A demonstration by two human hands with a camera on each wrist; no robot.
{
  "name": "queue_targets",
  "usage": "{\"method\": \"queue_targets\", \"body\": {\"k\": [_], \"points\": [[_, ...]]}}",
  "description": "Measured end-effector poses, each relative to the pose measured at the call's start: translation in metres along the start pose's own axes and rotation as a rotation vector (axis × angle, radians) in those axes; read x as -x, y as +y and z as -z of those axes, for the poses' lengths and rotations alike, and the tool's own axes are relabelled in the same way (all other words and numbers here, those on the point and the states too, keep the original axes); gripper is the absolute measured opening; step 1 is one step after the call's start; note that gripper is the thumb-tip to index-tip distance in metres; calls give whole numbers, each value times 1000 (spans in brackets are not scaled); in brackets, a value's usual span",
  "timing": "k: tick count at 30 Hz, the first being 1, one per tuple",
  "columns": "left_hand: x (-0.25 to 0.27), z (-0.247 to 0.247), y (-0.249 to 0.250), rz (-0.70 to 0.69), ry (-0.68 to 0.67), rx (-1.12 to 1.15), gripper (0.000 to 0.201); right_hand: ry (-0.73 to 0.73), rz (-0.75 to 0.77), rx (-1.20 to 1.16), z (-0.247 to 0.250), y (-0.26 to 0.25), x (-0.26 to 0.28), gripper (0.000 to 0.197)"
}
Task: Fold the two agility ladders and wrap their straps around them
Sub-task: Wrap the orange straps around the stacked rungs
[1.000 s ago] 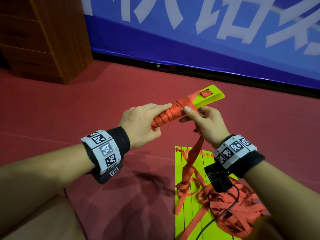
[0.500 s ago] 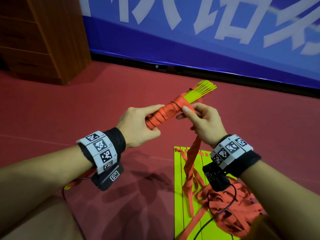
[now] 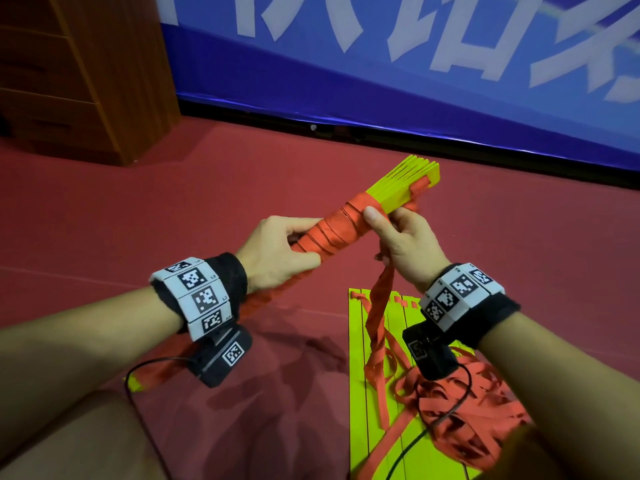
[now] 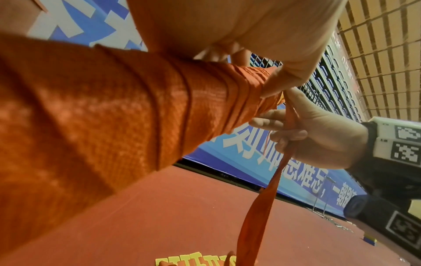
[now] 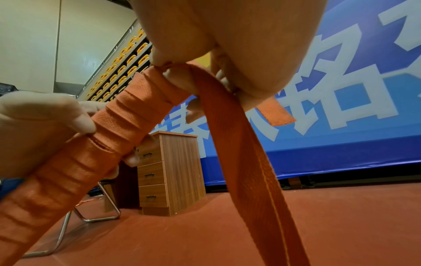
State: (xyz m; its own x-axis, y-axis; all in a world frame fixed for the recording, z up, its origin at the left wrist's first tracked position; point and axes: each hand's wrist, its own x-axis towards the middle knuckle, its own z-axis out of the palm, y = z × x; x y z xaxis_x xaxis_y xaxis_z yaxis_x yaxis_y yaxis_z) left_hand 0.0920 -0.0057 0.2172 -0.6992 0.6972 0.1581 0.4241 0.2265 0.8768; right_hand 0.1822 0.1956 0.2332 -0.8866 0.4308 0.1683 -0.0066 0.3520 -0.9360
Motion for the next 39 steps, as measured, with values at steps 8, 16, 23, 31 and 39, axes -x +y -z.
{"method": "queue_targets", "body": {"k": [8, 16, 23, 31, 39], "points": [[0, -4, 7, 54, -77, 42, 32, 121, 7, -106, -11, -2, -7, 29], [0, -9, 5, -89, -25, -458, 89, 284, -130, -167, -16, -1, -12, 39], [-4, -7, 0, -191, 167, -606, 66, 320, -162, -189, -17, -5, -11, 37], [-2, -3, -4, -290, 265, -586, 68, 292, -181, -199, -12, -9, -6, 30], [-4, 0, -8, -258, 262, -541, 68, 136, -80, -140, -3, -10, 0, 26]]}}
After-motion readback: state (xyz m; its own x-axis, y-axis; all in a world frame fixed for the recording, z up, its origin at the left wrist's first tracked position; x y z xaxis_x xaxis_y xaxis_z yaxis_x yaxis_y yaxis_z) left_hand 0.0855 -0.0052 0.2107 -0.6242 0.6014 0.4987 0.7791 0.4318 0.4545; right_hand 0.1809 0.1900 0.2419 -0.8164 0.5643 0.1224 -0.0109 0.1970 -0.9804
